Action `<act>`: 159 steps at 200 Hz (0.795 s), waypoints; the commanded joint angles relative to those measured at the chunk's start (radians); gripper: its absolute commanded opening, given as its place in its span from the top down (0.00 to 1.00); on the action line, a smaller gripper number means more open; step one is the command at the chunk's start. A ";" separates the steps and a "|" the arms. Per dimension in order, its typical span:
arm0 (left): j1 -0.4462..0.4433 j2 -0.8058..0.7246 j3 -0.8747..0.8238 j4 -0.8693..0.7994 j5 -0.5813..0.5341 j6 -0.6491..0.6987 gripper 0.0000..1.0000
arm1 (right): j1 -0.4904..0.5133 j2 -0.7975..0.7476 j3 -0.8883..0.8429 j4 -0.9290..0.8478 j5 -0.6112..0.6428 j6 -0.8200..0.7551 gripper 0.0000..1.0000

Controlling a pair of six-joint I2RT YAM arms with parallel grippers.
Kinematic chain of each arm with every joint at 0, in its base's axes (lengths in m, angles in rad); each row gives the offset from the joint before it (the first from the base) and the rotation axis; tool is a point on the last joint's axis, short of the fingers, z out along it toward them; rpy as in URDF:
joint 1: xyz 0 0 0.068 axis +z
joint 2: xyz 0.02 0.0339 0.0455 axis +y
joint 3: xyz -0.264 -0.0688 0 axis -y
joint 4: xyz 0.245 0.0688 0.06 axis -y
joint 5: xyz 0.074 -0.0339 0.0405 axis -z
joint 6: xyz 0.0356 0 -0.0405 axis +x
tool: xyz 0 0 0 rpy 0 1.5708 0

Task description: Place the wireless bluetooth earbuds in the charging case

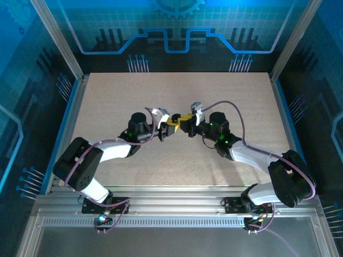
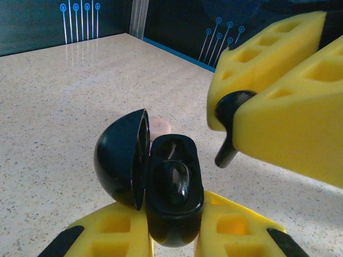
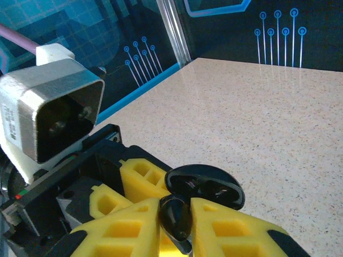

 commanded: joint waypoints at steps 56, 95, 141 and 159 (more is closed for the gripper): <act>-0.007 -0.055 0.002 -0.007 0.022 0.027 0.94 | 0.006 0.058 0.054 0.119 0.026 0.035 0.79; -0.007 -0.049 0.005 -0.021 0.007 0.037 0.94 | 0.002 0.051 0.072 0.128 0.012 0.038 0.79; -0.006 -0.041 0.008 0.002 0.017 0.012 0.94 | 0.001 0.052 0.075 0.142 0.004 0.054 0.79; -0.004 -0.042 0.008 0.024 0.026 -0.007 0.94 | 0.001 0.064 0.069 0.165 0.002 0.066 0.79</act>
